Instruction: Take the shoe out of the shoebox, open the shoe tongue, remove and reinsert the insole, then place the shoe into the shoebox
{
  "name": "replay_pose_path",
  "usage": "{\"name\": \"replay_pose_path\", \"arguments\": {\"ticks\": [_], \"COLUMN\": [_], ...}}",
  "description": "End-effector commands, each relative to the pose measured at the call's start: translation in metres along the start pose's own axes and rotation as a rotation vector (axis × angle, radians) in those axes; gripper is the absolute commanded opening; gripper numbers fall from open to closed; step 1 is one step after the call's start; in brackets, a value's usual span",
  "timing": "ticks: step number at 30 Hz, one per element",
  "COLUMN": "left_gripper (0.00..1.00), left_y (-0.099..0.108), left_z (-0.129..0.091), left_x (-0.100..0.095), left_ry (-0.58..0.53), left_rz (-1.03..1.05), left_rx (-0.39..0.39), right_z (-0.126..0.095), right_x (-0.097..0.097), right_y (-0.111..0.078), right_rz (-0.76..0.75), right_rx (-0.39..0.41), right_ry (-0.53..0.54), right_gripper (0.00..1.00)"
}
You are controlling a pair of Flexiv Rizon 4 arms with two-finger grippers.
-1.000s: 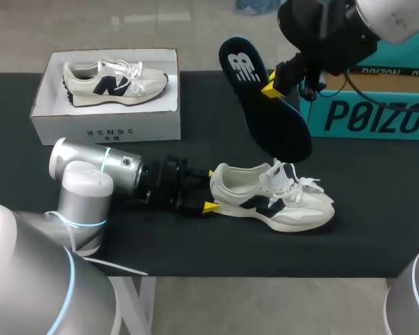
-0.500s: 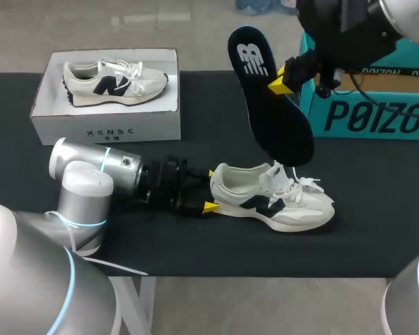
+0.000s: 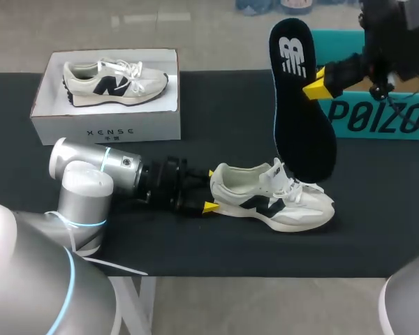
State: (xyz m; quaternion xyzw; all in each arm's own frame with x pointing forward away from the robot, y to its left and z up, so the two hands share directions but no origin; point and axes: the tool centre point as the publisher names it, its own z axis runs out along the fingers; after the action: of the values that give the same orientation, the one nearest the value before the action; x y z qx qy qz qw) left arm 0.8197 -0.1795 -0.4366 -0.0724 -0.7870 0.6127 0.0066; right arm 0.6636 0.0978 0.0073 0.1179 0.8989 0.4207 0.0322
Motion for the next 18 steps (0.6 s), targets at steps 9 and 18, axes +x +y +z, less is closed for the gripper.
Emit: {"name": "replay_pose_path", "arguments": {"ticks": [9,18], "left_gripper": [0.00,0.00], "left_y": [0.003,0.003], "left_z": [0.002,0.002], "left_x": [0.000,0.000], "left_ry": [0.001,0.001], "left_rz": [0.000,0.000], "left_rx": [-0.003,-0.003], "right_z": [-0.007,0.007], "right_x": [0.029,0.023], "right_y": [0.024,0.040], "right_rz": [-0.033,-0.045], "right_rx": [-0.028,-0.017], "right_ry": [0.014,0.027], "right_gripper": [0.00,0.00]}}
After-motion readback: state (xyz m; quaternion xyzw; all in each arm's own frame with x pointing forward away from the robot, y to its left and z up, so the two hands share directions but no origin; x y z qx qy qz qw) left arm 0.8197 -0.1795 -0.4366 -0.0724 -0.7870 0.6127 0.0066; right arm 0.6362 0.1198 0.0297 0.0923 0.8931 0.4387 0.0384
